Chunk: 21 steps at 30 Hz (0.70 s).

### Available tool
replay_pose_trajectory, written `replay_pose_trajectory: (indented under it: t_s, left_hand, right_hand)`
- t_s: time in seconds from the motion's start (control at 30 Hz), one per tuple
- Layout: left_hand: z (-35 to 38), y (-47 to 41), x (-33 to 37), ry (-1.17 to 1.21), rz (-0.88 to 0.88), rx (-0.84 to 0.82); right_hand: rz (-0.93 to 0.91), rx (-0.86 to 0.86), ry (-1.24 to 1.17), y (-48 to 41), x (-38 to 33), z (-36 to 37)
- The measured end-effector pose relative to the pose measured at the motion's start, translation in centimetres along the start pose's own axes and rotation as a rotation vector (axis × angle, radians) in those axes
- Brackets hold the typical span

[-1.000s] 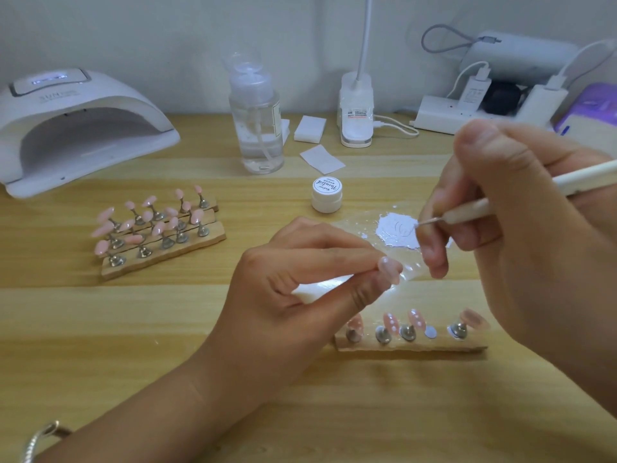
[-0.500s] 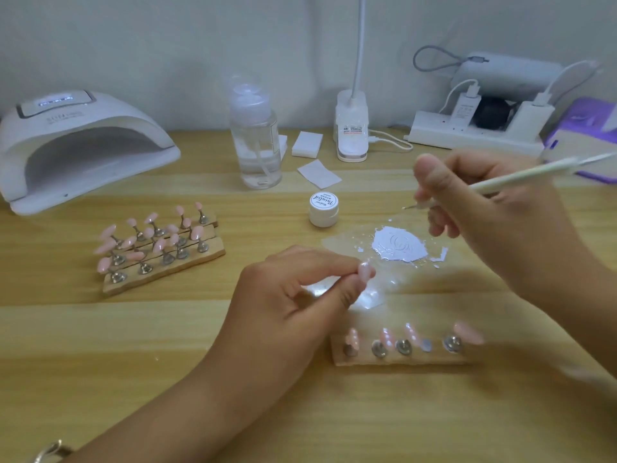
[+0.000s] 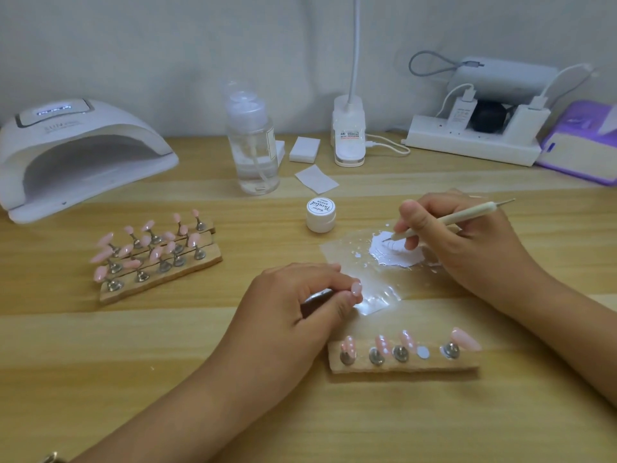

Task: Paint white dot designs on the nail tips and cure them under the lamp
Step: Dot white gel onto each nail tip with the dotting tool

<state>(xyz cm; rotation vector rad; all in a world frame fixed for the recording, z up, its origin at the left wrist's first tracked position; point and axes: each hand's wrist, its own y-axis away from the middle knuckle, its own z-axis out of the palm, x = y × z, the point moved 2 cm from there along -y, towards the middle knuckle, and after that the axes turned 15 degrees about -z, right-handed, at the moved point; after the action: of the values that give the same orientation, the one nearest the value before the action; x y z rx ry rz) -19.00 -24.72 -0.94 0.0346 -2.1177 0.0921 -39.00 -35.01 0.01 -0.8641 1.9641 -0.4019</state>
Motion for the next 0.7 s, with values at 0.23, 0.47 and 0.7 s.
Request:
replay_pose_trajectory:
  t_s: [0.23, 0.47, 0.7]
  left_hand:
    - [0.03, 0.02, -0.12, -0.011, -0.010, -0.001]
    - [0.05, 0.03, -0.11, -0.016, -0.012, -0.001]
    - [0.10, 0.06, -0.20, -0.015, -0.019, 0.002]
  right_hand:
    - [0.011, -0.021, -0.008, -0.02, 0.01, 0.11]
    - [-0.007, 0.015, -0.015, 0.04, -0.09, -0.09]
    - [0.001, -0.013, -0.017, 0.02, -0.03, 0.03]
